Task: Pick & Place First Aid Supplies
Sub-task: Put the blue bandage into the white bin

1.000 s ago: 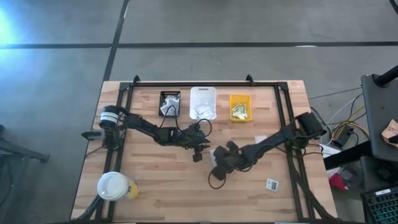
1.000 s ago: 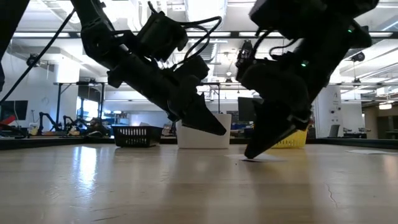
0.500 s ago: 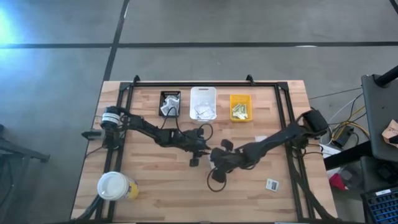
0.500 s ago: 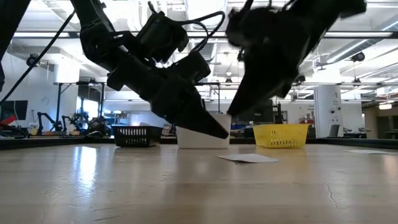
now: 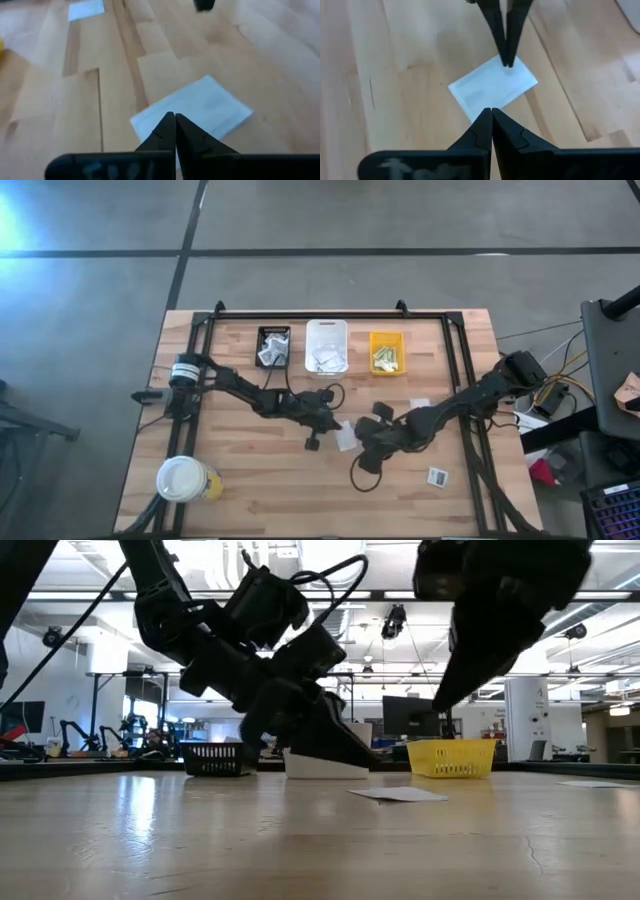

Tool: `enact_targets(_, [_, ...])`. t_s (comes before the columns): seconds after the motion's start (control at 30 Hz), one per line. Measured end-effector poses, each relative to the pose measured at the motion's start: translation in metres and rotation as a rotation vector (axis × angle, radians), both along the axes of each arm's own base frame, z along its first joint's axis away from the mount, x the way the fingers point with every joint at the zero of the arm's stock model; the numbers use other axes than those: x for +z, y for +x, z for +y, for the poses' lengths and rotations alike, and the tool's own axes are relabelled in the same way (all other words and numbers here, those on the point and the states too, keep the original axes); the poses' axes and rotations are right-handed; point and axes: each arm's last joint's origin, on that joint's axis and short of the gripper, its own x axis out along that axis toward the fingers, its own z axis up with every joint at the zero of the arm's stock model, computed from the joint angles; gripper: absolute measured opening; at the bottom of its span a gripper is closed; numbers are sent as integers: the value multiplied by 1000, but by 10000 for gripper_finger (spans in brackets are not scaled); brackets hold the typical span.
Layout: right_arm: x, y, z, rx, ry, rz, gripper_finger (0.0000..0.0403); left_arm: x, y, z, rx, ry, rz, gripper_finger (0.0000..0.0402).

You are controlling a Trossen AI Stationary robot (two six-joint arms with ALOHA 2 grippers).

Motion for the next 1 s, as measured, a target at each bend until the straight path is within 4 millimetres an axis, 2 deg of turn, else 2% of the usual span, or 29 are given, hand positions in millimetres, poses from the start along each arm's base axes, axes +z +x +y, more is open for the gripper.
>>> enact_targets(0.37, [-11,-12,15,187,-40,47,9,-13,10,0,33,5,40,1])
enact_targets(0.57, [-20,-15,14,406,-163,45,9,-15,9,1,107,-46,64,0])
enact_targets(0.8, [-41,-3,20,560,-273,49,13,-19,5,2,288,-300,184,0])
enact_targets(1.0, [-61,4,23,604,-342,114,50,-22,2,2,414,-463,257,0])
